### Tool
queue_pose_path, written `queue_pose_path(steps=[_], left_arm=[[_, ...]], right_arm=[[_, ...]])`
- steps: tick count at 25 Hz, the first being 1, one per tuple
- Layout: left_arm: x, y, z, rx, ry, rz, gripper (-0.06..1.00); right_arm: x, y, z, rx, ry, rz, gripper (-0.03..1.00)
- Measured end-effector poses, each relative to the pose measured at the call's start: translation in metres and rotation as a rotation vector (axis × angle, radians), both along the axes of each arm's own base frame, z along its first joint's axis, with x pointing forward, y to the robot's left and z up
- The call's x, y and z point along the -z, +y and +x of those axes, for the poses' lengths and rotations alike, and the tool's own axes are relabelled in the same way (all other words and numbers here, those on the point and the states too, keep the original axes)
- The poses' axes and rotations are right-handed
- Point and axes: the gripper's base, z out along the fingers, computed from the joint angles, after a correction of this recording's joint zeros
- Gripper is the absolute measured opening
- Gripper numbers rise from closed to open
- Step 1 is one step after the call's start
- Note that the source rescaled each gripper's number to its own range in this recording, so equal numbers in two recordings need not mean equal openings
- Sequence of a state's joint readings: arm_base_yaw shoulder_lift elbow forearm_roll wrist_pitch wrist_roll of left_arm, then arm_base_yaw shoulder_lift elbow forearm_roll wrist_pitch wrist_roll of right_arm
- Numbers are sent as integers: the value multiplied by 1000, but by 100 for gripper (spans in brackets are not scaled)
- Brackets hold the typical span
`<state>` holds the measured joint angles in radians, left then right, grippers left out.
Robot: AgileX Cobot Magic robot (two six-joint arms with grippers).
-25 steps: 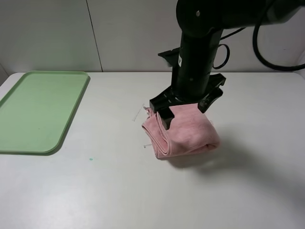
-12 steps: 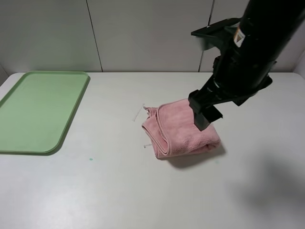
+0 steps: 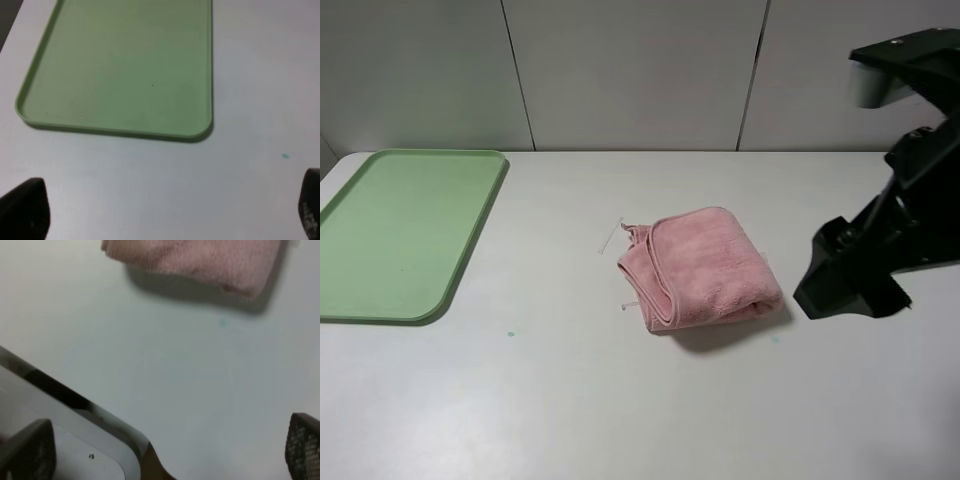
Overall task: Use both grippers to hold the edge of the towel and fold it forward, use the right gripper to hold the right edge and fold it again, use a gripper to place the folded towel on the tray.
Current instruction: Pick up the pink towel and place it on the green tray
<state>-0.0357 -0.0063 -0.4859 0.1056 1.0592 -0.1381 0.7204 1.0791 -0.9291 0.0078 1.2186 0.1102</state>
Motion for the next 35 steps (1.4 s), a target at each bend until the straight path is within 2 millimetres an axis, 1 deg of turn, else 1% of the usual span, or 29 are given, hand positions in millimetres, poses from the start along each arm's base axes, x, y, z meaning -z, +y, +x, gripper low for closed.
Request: queue_pose_path(steps=[7,11,14,19,24,27,29,33,35], left_arm=[[0,0,0,0,0,0,100],[0,0,0,0,0,0,100],[0,0,0,0,0,0,100],[0,0,0,0,0,0,100],[0,0,0,0,0,0,100],[0,0,0,0,0,0,100],[0,0,0,0,0,0,100],[0,0,0,0,0,0,100],[0,0,0,0,0,0,100]], right_arm=[[2,-37,-43,-5,-81,72,100],[-1,-59,-65,10,-174,151,100],[-1,-75,-76,88,-262,210,100],[4,-98,-90,294,-408,260,100],[13,-111,-104,427,-587,266,100],[18,-115,-113,491,-710,256,100],[18,-117,-119,545,-777,247,100],[18,-118,-133,639,-875,221,100],[23,-117,-137,670,-887,197,100]])
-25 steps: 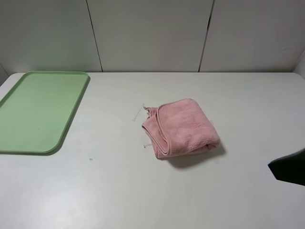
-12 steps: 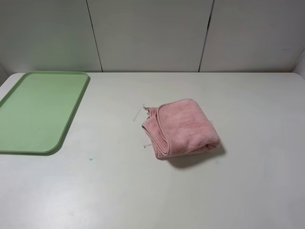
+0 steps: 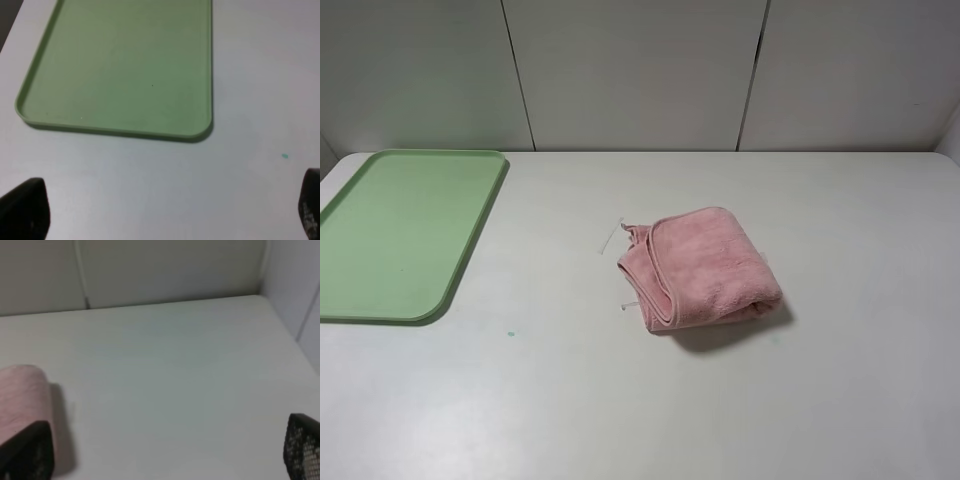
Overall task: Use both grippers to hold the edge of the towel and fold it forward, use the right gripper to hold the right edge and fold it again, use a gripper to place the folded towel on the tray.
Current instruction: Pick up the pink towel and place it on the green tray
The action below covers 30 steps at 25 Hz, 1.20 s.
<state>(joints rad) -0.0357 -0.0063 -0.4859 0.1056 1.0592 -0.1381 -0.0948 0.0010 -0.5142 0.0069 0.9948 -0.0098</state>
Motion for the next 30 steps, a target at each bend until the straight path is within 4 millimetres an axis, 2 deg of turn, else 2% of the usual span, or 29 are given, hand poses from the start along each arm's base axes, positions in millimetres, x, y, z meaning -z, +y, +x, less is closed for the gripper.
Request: queue_pose_path(steps=[3,30], left_arm=[[0,0,0,0,0,0,100],[0,0,0,0,0,0,100]], right_arm=[[6,0,0,28,33,1,100],[6,0,0,28,32,1,100]])
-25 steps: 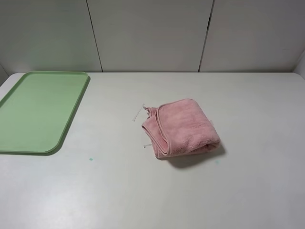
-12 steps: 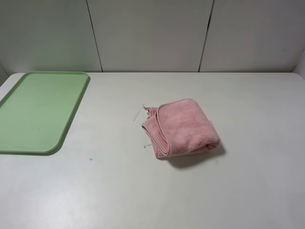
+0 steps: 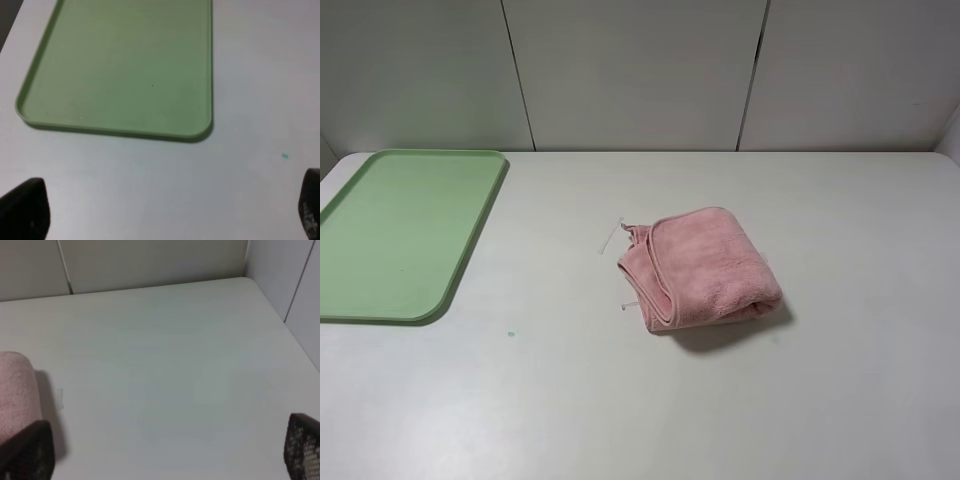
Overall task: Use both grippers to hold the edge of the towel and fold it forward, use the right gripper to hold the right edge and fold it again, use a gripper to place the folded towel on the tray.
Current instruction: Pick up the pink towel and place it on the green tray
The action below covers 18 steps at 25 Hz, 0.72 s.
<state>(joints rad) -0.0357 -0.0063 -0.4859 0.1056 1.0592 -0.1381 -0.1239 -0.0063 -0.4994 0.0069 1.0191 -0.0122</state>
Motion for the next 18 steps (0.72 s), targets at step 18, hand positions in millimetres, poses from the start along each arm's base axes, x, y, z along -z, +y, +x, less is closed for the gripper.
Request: queue_pose_path(steps=[18], left_arm=[[-8,-2,-1,18,-52,-24,99]], right_arm=[[0,0,0,0,0,0,100]])
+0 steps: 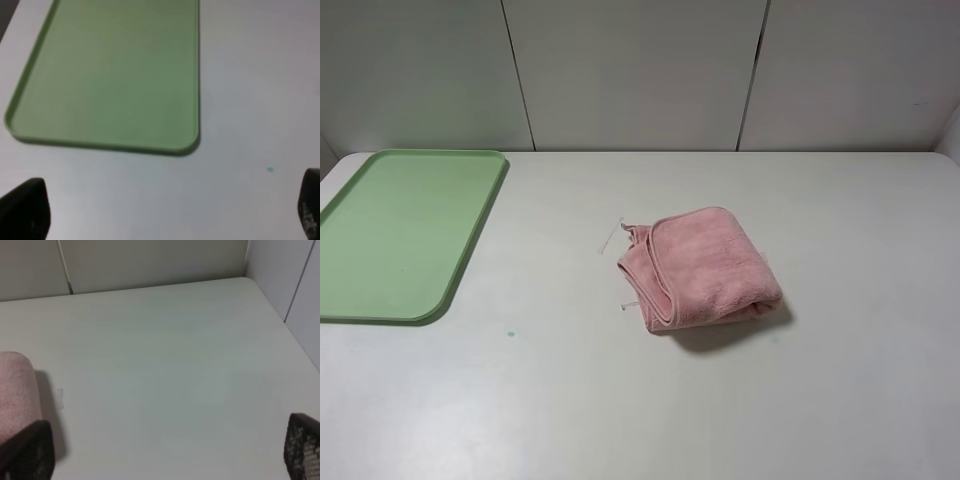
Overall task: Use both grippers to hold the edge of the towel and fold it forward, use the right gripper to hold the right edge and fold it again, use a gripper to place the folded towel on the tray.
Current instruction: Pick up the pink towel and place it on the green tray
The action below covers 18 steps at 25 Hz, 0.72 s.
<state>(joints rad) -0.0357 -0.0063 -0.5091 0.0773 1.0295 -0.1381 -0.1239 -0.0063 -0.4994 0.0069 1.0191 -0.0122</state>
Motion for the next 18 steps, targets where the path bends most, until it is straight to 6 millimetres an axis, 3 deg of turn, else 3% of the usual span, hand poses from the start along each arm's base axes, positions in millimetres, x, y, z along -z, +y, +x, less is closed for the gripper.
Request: queue_pose_path(steps=[3,9,18], left_arm=[[-1,-1,2,3,16,-4,98],[-8,-2,27,9,162,-4,98],[-36,-10,87,143,382,68,99]], right_arm=[[0,0,0,0,0,0,100],[0,0,0,0,0,0,100],[0,0,0,0,0,0,100]])
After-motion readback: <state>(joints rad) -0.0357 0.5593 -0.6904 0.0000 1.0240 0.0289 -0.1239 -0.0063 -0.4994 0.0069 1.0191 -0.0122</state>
